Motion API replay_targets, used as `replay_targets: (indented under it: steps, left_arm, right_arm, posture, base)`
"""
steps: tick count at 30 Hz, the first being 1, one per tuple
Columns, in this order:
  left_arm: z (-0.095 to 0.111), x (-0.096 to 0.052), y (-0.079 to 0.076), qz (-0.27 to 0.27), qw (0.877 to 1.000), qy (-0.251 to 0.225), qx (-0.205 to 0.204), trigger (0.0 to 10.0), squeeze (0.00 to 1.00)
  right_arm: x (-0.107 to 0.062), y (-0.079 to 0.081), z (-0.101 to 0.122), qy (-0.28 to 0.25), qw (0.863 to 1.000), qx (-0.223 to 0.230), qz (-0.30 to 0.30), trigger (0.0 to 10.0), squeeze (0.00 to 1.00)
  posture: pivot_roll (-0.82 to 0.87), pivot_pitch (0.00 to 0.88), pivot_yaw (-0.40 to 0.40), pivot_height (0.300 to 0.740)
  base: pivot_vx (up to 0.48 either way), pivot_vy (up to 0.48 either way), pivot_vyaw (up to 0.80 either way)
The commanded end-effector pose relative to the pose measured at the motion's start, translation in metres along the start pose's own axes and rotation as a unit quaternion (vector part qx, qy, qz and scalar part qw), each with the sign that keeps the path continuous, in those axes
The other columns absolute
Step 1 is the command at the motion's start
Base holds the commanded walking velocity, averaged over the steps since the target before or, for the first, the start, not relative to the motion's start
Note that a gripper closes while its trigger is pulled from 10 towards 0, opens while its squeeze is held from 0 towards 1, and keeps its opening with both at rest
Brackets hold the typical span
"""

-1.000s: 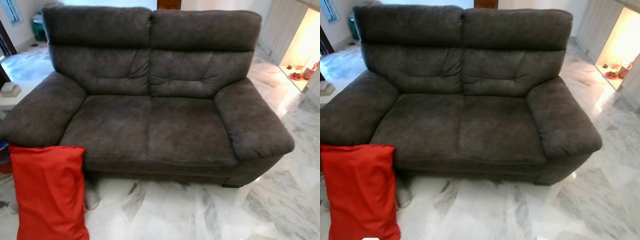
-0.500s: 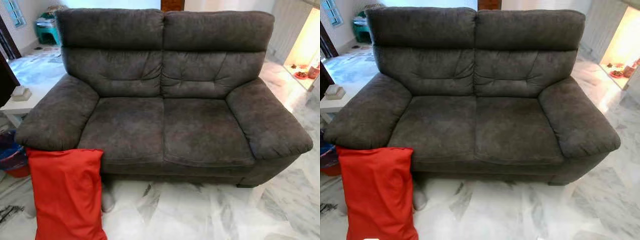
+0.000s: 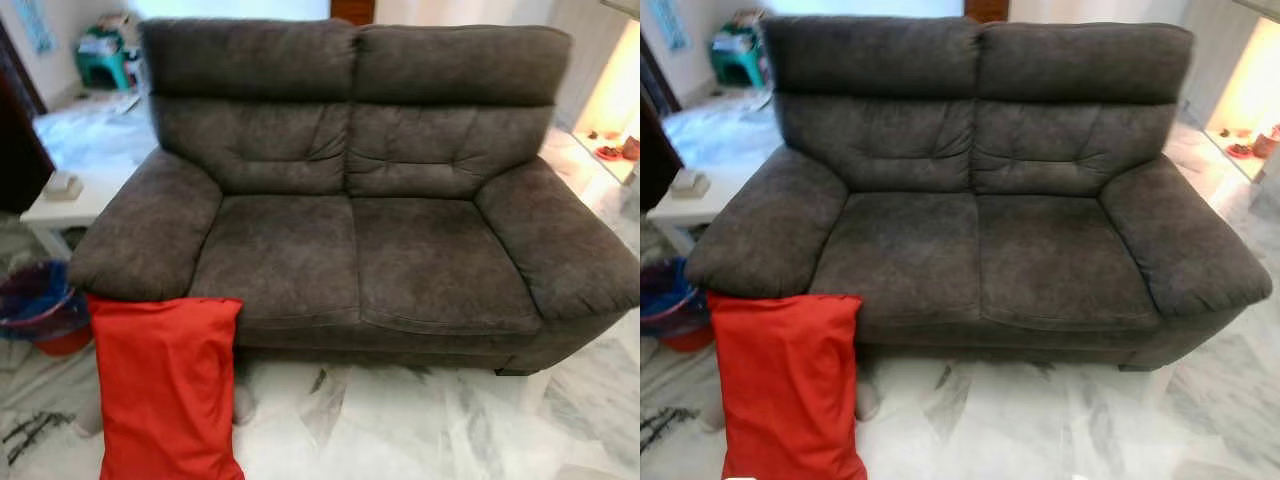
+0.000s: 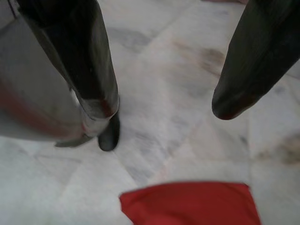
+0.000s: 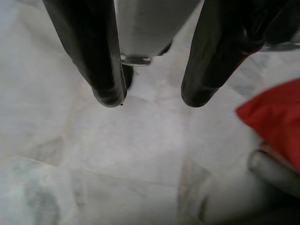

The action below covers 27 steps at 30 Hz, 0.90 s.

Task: Move the pillow to the sofa from floor

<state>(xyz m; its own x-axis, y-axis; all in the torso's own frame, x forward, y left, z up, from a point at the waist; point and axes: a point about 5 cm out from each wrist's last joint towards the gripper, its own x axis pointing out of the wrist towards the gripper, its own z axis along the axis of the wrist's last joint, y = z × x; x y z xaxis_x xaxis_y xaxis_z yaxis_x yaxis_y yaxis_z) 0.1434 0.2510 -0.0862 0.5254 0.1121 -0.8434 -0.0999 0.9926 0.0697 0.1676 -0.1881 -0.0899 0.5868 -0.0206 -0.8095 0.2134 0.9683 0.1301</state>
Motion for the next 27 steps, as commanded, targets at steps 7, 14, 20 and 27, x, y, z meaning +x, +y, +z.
replay_targets:
  steps: [7, 14, 20, 27]
  left_arm:
    - [-0.003, -0.0001, -0.0021, -0.003, 1.0, 0.006, 0.002, 10.0, 0.0]
    - [-0.0015, -0.0001, -0.0018, -0.004, 1.0, -0.001, 0.002, 10.0, 0.0]
    - [-0.0008, 0.0001, -0.0025, -0.005, 1.0, -0.002, 0.002, 10.0, 0.0]
    - [-0.0015, 0.0001, -0.0032, -0.007, 1.0, 0.0, 0.005, 10.0, 0.0]
  right_arm:
    - [-0.0026, -0.011, -0.0045, 0.008, 1.0, 0.001, -0.014, 10.0, 0.0]
    - [-0.0025, -0.0106, -0.0047, 0.009, 1.0, -0.004, -0.012, 10.0, 0.0]
    - [-0.0026, -0.0107, -0.005, 0.009, 1.0, -0.004, -0.013, 10.0, 0.0]
    - [-0.0027, -0.0116, -0.0048, 0.01, 1.0, -0.023, -0.016, 10.0, 0.0]
  posture:
    - [0.07, 0.094, -0.001, 0.74]
    - [0.07, 0.092, -0.001, 0.74]
    - [0.07, 0.089, 0.0, 0.74]
    - [0.07, 0.083, 0.0, 0.74]
  base:
    - [0.0, 0.078, 0.0]
    - [0.0, 0.0, 0.0]
    - [0.0, 0.0, 0.0]
    - [0.0, 0.0, 0.24]
